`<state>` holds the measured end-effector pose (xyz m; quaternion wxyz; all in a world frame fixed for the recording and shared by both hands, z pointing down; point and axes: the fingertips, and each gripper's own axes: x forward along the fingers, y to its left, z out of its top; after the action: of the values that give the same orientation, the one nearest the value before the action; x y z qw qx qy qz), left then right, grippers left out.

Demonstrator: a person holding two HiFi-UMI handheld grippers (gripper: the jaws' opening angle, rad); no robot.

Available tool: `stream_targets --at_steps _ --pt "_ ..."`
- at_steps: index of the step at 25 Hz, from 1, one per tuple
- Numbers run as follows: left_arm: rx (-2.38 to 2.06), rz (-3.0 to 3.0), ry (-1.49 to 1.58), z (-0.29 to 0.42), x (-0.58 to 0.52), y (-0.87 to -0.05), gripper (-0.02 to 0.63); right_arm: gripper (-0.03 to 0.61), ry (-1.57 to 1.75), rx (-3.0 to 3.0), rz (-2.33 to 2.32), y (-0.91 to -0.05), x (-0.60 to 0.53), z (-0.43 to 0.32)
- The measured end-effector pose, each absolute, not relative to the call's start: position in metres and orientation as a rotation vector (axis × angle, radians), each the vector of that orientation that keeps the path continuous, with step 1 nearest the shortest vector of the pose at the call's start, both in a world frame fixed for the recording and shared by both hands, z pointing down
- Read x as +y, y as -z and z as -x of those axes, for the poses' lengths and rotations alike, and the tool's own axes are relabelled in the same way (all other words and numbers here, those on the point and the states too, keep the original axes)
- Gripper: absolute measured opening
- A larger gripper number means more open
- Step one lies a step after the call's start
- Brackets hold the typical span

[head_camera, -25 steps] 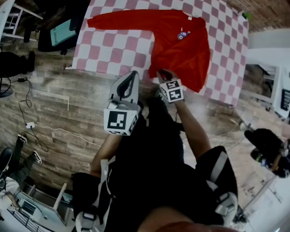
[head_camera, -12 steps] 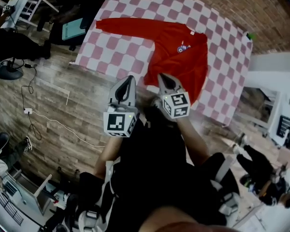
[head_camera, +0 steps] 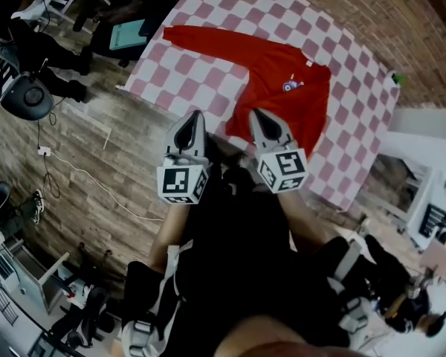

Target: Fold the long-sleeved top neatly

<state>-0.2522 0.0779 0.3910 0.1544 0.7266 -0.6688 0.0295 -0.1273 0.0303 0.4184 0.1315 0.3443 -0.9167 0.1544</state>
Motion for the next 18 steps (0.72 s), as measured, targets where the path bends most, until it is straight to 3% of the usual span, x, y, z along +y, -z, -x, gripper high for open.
stream_targets --at_steps 18 --pt "-1.971 -1.970 -0.087 0.410 -0.062 -0.428 0.006 0.008 -0.367 -2.714 -0.969 -0.378 -0.068 0.260"
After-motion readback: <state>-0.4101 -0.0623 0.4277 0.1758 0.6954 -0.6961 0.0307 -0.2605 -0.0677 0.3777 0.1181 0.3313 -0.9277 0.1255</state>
